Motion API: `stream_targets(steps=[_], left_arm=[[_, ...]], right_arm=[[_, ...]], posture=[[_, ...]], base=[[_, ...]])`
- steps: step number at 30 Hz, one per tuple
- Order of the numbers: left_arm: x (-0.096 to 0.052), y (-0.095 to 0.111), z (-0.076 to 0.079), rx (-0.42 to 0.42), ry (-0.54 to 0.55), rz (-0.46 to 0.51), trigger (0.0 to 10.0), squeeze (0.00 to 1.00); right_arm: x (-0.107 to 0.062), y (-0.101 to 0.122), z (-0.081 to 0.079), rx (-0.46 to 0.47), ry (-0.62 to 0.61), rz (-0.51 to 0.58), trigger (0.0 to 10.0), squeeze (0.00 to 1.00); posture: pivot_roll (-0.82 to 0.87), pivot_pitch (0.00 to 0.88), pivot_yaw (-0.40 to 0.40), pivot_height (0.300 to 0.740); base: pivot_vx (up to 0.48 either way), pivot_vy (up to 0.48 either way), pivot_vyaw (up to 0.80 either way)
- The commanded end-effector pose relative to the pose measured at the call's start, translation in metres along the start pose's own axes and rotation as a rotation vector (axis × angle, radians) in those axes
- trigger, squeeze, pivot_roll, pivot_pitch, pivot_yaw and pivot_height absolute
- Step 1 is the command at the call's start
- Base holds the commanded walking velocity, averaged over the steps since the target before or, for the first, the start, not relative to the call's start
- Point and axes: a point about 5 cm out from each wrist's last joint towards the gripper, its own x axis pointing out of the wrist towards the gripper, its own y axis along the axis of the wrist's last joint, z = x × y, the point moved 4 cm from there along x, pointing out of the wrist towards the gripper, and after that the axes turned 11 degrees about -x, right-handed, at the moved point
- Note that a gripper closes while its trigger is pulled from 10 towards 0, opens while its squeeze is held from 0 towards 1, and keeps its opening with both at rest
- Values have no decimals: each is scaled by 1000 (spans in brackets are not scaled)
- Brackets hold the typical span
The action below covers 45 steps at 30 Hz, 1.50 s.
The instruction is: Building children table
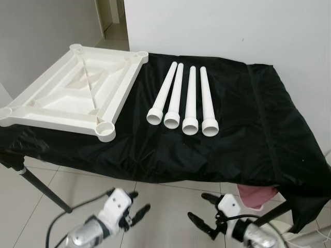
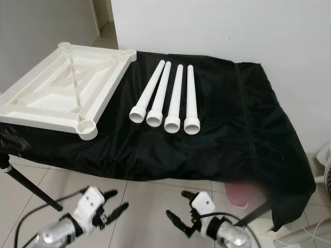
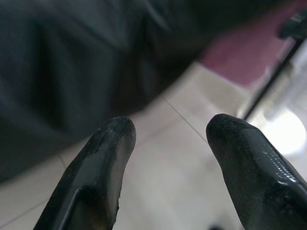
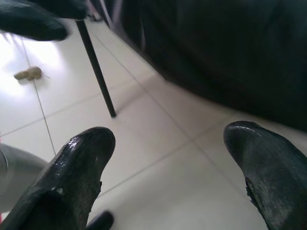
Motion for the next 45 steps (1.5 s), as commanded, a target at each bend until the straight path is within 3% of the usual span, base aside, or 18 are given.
stream_targets(steps=[1,4,9,13,15,17,20,22,24,29,32,36,41,43,45], left_arm=[[-8,9,30,-16,-342,-38,10000,0],[-8,16,31,-14,-344,-25,10000,0],[-12,53,34,-33,-364,55,10000,0],[-13,61,34,-40,-358,72,10000,0],[-8,80,27,-50,-317,129,10000,0],[-8,80,27,-50,-317,129,10000,0],[-5,92,22,-56,-279,165,10000,0],[3,106,12,-62,-191,216,10000,0],[3,106,12,-62,-191,216,10000,0],[17,125,-9,-132,-18,281,10000,0],[18,126,-10,-148,-7,278,10000,0],[21,128,-26,-143,116,310,10000,0],[17,122,-38,-132,184,295,10000,0],[13,119,-60,-161,312,273,10000,0],[12,117,-70,-188,364,260,10000,0]], right_arm=[[0,13,-4,8,60,45,10000,0],[-1,19,-4,4,81,59,10000,0],[-3,51,4,-29,127,144,10000,0],[-1,59,12,-19,99,171,10000,0],[6,77,33,-3,3,235,10000,0],[6,77,33,-3,3,235,10000,0],[10,88,48,11,-67,272,10000,0],[16,98,69,47,-199,306,10000,0],[16,98,69,47,-199,306,10000,0],[22,106,104,129,-476,312,10000,0],[22,107,106,135,-505,308,10000,0],[23,106,115,165,-650,288,10000,0],[21,103,120,154,-733,255,10000,0],[21,103,125,150,-786,241,10000,0],[22,104,126,143,-801,237,10000,0]], posture=[[-42,46,17,740],[-42,46,17,740],[-38,46,15,740],[-38,46,15,740],[-38,46,15,740],[-38,46,15,740],[-38,46,15,740],[-30,40,15,740],[-30,40,15,740],[-34,31,16,740],[-34,31,16,740],[-37,17,21,740],[-34,8,22,740],[-33,3,25,740],[-33,3,25,740]], base=[[0,0,0],[0,0,0],[0,0,0],[0,0,0],[0,0,0],[0,0,0],[0,0,0],[0,0,0],[0,0,0],[0,0,0],[0,0,0],[0,0,0],[0,0,0],[0,0,0],[0,0,0]])
